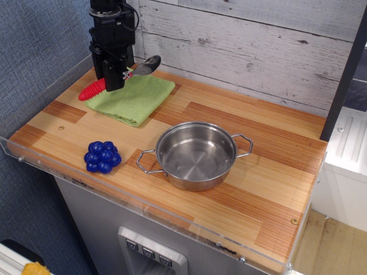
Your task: Take the spoon and place it above the silver vessel.
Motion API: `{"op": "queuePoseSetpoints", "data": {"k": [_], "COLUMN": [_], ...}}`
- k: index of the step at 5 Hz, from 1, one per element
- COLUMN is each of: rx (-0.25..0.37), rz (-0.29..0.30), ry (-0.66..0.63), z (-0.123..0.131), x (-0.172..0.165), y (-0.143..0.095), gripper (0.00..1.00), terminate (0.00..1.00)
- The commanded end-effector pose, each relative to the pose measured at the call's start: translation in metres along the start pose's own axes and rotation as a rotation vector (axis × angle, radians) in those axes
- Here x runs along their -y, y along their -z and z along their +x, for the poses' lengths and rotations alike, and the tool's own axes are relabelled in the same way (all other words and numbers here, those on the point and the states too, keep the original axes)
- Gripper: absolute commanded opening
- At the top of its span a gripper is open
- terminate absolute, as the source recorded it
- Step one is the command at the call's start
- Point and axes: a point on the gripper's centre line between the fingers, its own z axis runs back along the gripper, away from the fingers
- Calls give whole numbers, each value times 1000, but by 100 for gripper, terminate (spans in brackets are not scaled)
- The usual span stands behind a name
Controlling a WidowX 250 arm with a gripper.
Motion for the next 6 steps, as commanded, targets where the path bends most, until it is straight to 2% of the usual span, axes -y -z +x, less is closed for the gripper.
{"op": "queuePoseSetpoints", "data": {"k": [1,2,4,5,6], "rx": [59,75,121,131,98], "rz": [77,90,99,85,72], "ry": [-1,5,168,303,528], "z": [11,16,44,53,65], "x": [-4,4,56,77,97], "y": [-31,-38,-56,-58,-52], "gripper": [0,0,0,0,0], "terminate": [0,0,0,0,0]}}
